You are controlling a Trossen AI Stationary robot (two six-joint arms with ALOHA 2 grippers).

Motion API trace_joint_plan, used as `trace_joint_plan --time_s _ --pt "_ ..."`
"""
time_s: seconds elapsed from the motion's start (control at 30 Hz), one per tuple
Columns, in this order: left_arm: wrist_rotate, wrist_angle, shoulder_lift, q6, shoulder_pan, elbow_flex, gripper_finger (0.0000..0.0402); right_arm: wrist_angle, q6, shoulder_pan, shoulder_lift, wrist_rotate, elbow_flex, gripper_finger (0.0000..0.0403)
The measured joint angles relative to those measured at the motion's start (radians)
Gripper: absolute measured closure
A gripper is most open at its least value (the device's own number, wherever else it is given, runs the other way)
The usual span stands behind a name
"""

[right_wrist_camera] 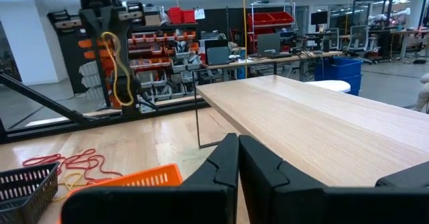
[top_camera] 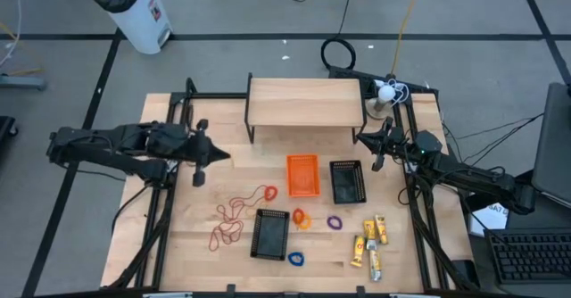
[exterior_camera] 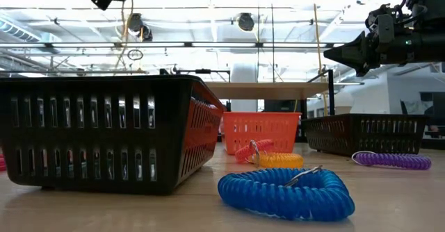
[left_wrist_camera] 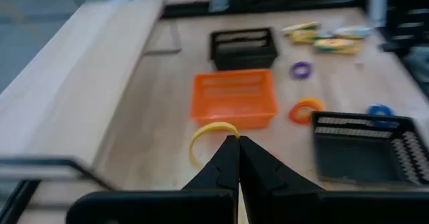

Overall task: Pick & Place Office Desk Supplies
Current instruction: Put the yellow rubber band into the bottom black bin

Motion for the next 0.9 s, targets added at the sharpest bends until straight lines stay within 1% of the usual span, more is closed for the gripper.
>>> trace_joint_plan --time_s 0.17,0.23,0.5,0.7,0.9 --pt "0.063 0.209 -0.107 0.036 -0.005 -0.137 0.0401 0.000 0.000 0.000 0.000 0.000 0.000 0.0399" --pt "0.082 0.262 -0.145 0.039 -0.005 -0.181 0.0401 0.000 0.000 0.000 0.000 0.000 0.000 0.0399" --pt "0.068 0.428 -0.281 0.042 -0.005 -0.362 0.0401 0.000 0.000 0.000 0.000 0.000 0.000 0.0399" --pt "0.074 0.461 -0.365 0.018 -0.005 -0.462 0.0401 0.000 0.000 0.000 0.000 0.000 0.000 0.0399" --pt "0.083 0.471 -0.391 0.027 -0.005 -0.519 0.0401 0.000 -0.003 0.000 0.000 0.003 0.000 0.0399"
